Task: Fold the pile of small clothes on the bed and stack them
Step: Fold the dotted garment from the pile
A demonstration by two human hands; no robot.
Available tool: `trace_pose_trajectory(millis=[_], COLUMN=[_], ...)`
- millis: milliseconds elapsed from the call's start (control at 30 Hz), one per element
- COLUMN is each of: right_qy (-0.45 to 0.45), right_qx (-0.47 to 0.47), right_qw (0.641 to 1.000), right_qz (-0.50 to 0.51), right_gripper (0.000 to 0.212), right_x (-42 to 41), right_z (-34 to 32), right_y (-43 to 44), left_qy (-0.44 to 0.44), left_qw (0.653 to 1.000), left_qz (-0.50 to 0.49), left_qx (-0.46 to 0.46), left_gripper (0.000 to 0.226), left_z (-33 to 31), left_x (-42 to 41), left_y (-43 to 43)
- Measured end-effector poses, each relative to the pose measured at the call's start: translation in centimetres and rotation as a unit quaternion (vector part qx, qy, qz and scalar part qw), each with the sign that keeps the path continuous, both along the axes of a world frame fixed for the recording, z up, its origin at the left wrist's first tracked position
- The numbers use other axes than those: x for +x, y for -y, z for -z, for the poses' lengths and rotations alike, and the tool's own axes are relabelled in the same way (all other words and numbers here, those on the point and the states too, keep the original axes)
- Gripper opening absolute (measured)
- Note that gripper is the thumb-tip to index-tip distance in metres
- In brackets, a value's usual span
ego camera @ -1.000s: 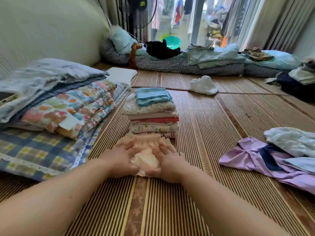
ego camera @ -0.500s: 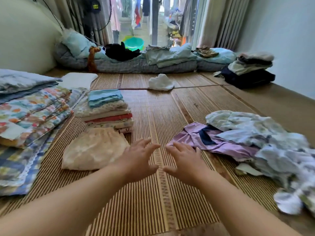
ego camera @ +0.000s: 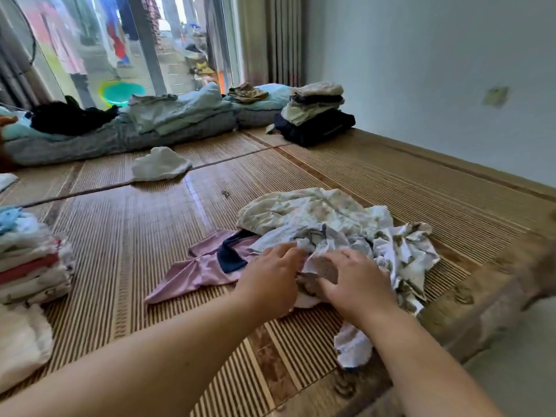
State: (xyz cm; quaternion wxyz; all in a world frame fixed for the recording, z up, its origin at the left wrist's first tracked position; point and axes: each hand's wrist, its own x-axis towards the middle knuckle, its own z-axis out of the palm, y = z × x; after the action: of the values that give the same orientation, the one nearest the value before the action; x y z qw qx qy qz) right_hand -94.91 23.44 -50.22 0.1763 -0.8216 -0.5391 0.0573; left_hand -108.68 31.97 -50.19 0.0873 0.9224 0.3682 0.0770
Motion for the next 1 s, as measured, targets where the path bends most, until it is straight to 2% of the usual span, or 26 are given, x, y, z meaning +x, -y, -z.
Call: trace_pose_trajectory(millis=[100, 167, 267, 400, 467, 533, 633, 700, 733, 767, 867, 933, 1000], right_qy=[0.001, -0.004, -0.001, -0.008, -0.075, -0.180, -0.317, -0.406, -0.430, -0.428, -0.336, -0.299, -0.294], right_qx=[-0.015, -0.039, -0.016, 0.053, 0.123, 0.239, 0.382, 0.429, 0.432, 0.419, 0.350, 0.337, 0.342], right_qw=[0.999, 0.998, 0.998, 0.993, 0.983, 0.946, 0.855, 0.797, 0.786, 0.797, 0.874, 0.893, 0.892], right_qz=[0.028, 0.039, 0.062, 0.104, 0.113, 0.126, 0.147, 0.128, 0.105, 0.077, 0.008, -0.018, -0.034], right_gripper=[0.056, 0.056, 0.033, 0.016, 0.012, 0.009, 0.009, 0.012, 0.014, 0.013, 0.016, 0.018, 0.019], right_x=[2.0, 2.6, 3.0, 3.1, 2.8, 2.2, 1.2, -0.4, -1.3, -2.2, -5.7, -8.1, -10.0], right_z=[0.8, 1.3, 2.0, 1.7, 0.7, -1.6, -6.7, -10.0, -11.7, -13.3, -18.6, -22.1, -24.7], right_y=[0.1, -0.1, -0.6, -1.0, -1.2, -1.1, -0.4, 0.0, 0.0, -0.1, -0.2, 0.1, 0.4], left_qy=[-0.013, -0.060, -0.100, -0.040, 0.025, 0.073, 0.076, 0.068, 0.074, 0.079, 0.152, 0.221, 0.280], left_qw=[0.999, 0.996, 0.992, 0.996, 0.995, 0.991, 0.990, 0.990, 0.989, 0.988, 0.970, 0.942, 0.914], left_qz=[-0.034, -0.070, -0.079, -0.075, -0.095, -0.112, -0.117, -0.121, -0.120, -0.108, -0.049, -0.010, 0.017], left_qx=[0.015, 0.011, 0.027, 0.002, -0.012, -0.028, -0.019, -0.029, -0.053, -0.079, -0.184, -0.252, -0.293], left_gripper=[0.060, 0.053, 0.026, 0.024, 0.023, 0.023, 0.024, 0.028, 0.034, 0.045, 0.076, 0.095, 0.113], left_z=[-0.3, -0.6, -1.8, -4.8, -6.7, -8.5, -10.8, -11.7, -12.1, -12.5, -14.2, -15.8, -17.1], left_x=[3.5, 4.8, 5.0, 2.8, 1.3, -0.4, -3.0, -5.1, -6.1, -7.0, -8.8, -9.9, -10.9], left_y=[-2.8, -4.7, -6.4, -6.3, -5.9, -5.4, -4.3, -2.8, -1.9, -0.9, 2.4, 4.2, 5.8])
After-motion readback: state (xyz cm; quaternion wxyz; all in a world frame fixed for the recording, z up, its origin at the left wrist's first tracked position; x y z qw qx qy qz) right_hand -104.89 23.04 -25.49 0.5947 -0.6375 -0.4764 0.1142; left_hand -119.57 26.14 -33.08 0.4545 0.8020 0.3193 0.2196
